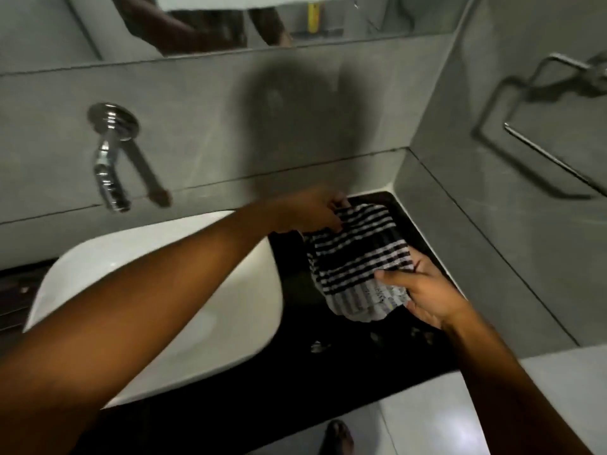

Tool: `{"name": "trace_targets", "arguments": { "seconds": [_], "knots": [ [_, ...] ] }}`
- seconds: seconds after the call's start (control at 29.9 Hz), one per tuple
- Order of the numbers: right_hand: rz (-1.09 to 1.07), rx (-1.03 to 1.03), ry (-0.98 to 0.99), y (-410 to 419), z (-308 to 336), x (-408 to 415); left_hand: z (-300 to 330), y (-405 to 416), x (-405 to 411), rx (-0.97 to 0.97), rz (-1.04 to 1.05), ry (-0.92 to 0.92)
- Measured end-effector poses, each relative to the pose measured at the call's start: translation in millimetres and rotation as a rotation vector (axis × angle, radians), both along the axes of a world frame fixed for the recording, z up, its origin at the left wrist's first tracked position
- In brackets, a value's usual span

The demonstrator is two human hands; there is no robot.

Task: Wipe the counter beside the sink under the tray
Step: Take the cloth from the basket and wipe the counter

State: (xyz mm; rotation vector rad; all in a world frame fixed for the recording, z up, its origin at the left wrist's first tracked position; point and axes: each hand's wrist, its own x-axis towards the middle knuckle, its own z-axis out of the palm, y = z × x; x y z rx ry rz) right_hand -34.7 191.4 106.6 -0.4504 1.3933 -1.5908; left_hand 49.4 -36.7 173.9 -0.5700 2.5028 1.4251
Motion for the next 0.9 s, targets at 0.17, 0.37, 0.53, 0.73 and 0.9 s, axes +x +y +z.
{"name": "trace_targets", "arguments": {
  "seconds": [0.17,0.37,0.53,0.73,0.9],
  "knots": [
    [-0.214,0.434,0.078,60,-79,-54,-104,74,-87,-0.2,-0.137,-0.057],
    [-0.123,0.972,0.313,95,-137,-70,-204,97,-105,-0.345,-0.207,-0.036],
    [-0.065,1.044,1.039,85,-157,-54,-261,38,-55,-0.809,-0.218,-0.035],
    [0.042,1.069,1.118,20,-198,-15,-287,38,-43,-0.849,-0.225,-0.084],
    [0.411,0.75,1.268,70,-199,64,-294,39,-38,-0.877,-0.212,-0.055]
  ]
}}
